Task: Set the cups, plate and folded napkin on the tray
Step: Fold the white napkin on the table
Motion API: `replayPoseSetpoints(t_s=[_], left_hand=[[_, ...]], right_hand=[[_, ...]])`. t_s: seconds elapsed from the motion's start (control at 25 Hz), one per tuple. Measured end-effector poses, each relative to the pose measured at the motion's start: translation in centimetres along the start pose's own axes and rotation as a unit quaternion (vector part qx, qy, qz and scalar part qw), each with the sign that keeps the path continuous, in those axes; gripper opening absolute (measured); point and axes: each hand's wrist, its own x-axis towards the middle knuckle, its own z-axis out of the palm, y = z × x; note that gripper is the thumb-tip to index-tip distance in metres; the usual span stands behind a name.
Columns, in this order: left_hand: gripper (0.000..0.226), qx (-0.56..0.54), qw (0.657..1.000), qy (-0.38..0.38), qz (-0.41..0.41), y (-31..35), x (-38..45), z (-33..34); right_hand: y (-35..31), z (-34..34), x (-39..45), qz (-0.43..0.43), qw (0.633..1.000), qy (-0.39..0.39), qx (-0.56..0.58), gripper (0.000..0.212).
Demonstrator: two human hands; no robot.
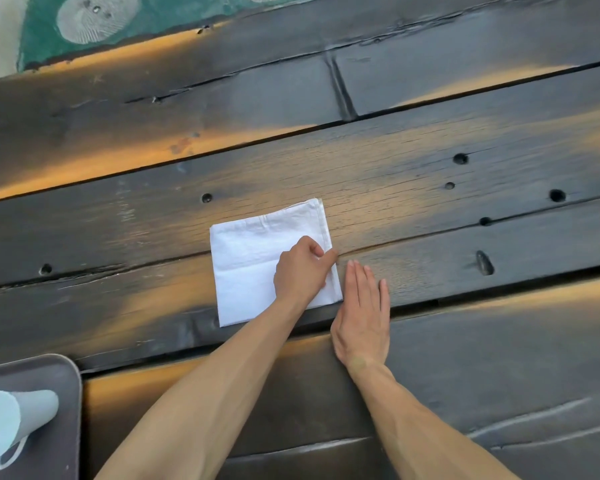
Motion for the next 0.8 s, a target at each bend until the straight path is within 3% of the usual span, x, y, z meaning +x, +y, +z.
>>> replayPoseSetpoints(t_s=[0.16,0.28,0.36,0.44,0.56,0.68,0.8], left_hand=[[0.020,-0.068,0.996,-0.042,0.032,-1.2,-0.5,-1.0],[0.009,-0.090,0.994,-0.020,0.053,-3.4,-1.1,-3.1],[0.010,-0.036,0.994,0.034,0.099,-5.6,-1.8,-5.0],[0.017,0.054,0.970,0.129,0.197,-8.1,-2.0,-6.9],[0.033,0.153,0.917,0.213,0.300,-10.4,-1.2,-8.0],[0.046,0.209,0.926,0.154,0.275,-10.1,0.4,-7.1],[0.055,0.291,0.926,0.092,0.224,-10.6,1.9,-5.8]], right_hand=[[-0.1,-0.1,-0.1,-0.006,1.000,-0.022,-0.018,0.065],[-0.1,-0.5,-0.1,-0.018,0.999,-0.021,-0.015,0.066],[-0.1,-1.0,-0.1,-0.003,1.000,-0.007,0.024,0.066],[-1.1,-1.8,0.5,0.018,0.997,0.035,0.069,0.063],[-4.6,-2.5,2.8,-0.123,0.991,0.048,0.008,0.061],[-8.7,-1.3,6.4,-0.241,0.969,-0.045,-0.025,0.057],[-9.1,1.4,8.1,-0.256,0.959,-0.093,-0.081,0.054]])
